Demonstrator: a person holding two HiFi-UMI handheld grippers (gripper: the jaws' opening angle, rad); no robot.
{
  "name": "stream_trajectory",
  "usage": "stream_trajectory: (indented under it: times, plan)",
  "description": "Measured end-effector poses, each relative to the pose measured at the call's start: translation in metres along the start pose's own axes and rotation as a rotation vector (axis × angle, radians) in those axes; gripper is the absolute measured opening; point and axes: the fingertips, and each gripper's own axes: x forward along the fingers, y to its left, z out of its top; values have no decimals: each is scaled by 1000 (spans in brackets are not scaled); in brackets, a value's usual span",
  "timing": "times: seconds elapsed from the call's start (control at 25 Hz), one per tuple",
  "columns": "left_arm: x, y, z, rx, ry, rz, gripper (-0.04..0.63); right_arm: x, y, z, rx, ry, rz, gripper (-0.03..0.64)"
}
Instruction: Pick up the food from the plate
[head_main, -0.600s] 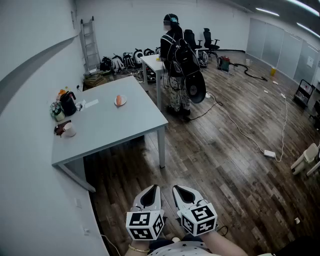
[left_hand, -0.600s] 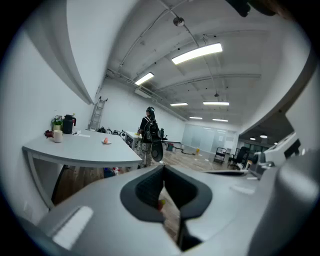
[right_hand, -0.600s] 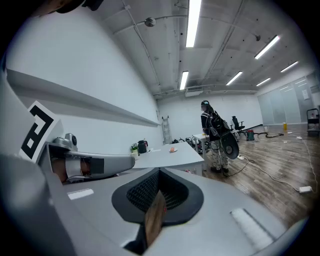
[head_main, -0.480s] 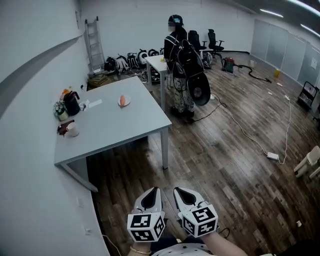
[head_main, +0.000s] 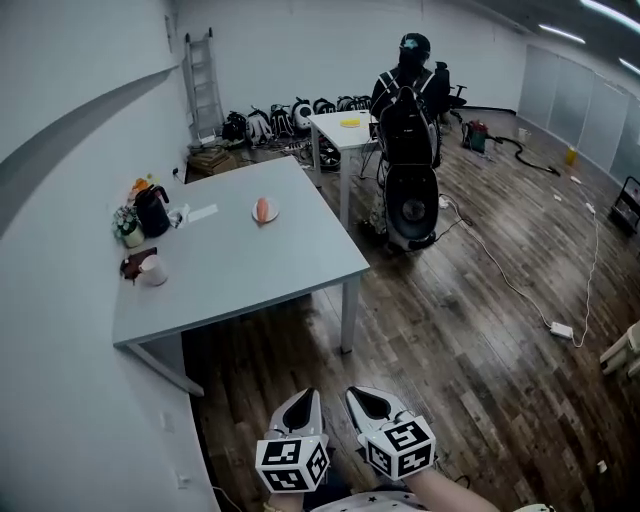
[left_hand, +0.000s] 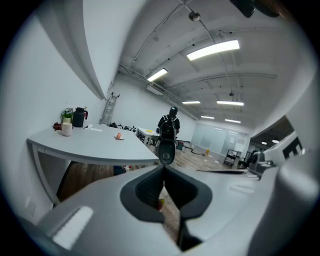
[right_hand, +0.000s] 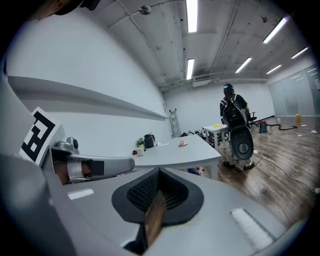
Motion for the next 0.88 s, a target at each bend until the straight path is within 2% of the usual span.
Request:
stream_trajectory:
  times: [0.4, 0.56, 0.88]
  plan:
    - [111, 130, 106, 47, -49, 9, 8, 185, -6, 88, -59, -33, 2, -2]
    - [152, 166, 127, 53, -58, 18, 9, 238, -17, 108, -81, -36, -6, -2]
    - [215, 209, 144, -14, -20, 37, 9, 303, -52, 124, -63, 2, -21, -2]
